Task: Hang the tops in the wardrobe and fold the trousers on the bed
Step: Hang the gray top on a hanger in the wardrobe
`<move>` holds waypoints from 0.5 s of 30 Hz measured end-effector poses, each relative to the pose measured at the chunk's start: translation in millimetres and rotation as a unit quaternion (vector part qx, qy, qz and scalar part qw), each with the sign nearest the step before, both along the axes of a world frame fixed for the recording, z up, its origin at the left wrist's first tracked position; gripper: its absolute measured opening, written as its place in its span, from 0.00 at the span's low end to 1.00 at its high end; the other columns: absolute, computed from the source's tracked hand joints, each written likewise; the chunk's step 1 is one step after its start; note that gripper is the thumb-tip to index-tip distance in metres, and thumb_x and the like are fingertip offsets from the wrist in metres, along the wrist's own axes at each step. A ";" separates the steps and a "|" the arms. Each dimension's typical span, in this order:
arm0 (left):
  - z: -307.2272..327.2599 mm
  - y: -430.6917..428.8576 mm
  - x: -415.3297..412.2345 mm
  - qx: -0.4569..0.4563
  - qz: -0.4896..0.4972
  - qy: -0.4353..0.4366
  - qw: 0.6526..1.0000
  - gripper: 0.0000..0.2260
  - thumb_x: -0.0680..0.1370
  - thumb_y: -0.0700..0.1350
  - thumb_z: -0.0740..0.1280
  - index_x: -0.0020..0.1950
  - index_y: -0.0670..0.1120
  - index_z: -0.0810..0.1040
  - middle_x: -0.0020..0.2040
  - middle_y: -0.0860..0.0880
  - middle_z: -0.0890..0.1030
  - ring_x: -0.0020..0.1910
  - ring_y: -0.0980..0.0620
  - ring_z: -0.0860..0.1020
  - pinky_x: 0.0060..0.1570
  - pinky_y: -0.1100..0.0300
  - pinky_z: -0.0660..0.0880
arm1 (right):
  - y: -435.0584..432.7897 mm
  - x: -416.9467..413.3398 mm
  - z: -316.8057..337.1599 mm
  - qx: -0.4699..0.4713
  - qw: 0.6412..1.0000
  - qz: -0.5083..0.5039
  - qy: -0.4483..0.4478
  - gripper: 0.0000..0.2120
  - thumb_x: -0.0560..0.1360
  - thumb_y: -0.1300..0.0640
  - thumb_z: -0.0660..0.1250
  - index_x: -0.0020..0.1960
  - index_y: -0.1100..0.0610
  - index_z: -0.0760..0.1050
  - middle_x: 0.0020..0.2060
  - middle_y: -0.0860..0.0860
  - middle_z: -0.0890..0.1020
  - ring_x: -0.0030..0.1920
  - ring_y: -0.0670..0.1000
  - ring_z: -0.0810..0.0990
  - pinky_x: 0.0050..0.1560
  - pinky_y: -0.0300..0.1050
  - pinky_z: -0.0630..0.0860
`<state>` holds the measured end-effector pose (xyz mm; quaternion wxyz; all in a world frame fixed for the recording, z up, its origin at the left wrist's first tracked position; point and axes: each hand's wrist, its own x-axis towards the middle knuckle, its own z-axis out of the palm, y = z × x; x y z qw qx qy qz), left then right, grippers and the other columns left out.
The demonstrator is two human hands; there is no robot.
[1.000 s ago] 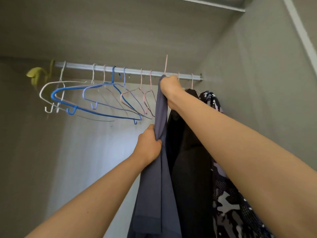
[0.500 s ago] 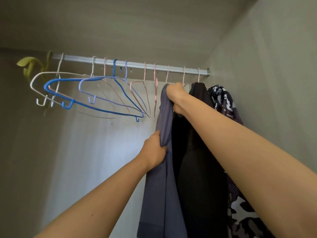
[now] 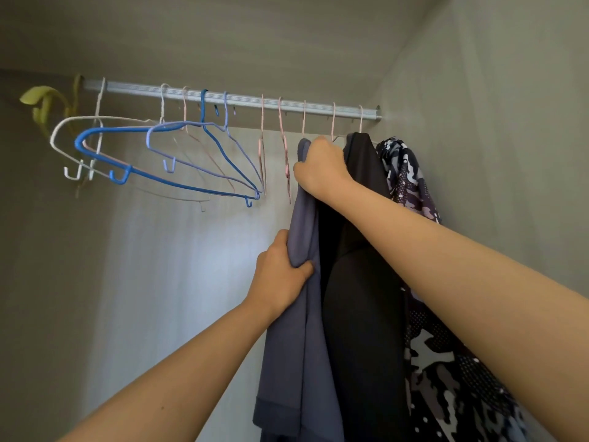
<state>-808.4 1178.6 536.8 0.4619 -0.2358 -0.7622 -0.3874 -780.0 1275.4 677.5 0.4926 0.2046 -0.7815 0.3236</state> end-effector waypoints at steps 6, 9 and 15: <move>-15.7 -1.9 27.1 0.004 0.006 0.003 1.000 0.11 0.77 0.43 0.69 0.57 0.48 0.70 0.45 0.54 0.76 0.39 0.59 0.75 0.35 0.76 0.71 | 9.7 12.9 -34.5 0.005 0.999 0.028 0.036 0.12 0.79 0.61 0.62 0.59 0.65 0.66 0.50 0.60 0.77 0.42 0.56 0.77 0.37 0.46 0.72; -26.5 -5.3 42.7 0.006 0.008 -0.003 1.000 0.10 0.78 0.45 0.68 0.56 0.48 0.70 0.44 0.54 0.77 0.39 0.58 0.76 0.35 0.74 0.72 | 10.1 21.9 -56.6 0.015 0.998 0.033 0.045 0.14 0.79 0.61 0.62 0.61 0.66 0.65 0.51 0.62 0.77 0.45 0.58 0.79 0.40 0.49 0.77; -57.8 -14.4 79.1 -0.012 -0.012 -0.048 0.999 0.12 0.79 0.49 0.68 0.59 0.53 0.69 0.48 0.58 0.77 0.44 0.67 0.77 0.39 0.74 0.73 | 11.2 49.9 -110.0 0.095 0.993 -0.031 0.061 0.19 0.80 0.57 0.62 0.66 0.66 0.64 0.58 0.61 0.74 0.53 0.57 0.77 0.45 0.41 0.71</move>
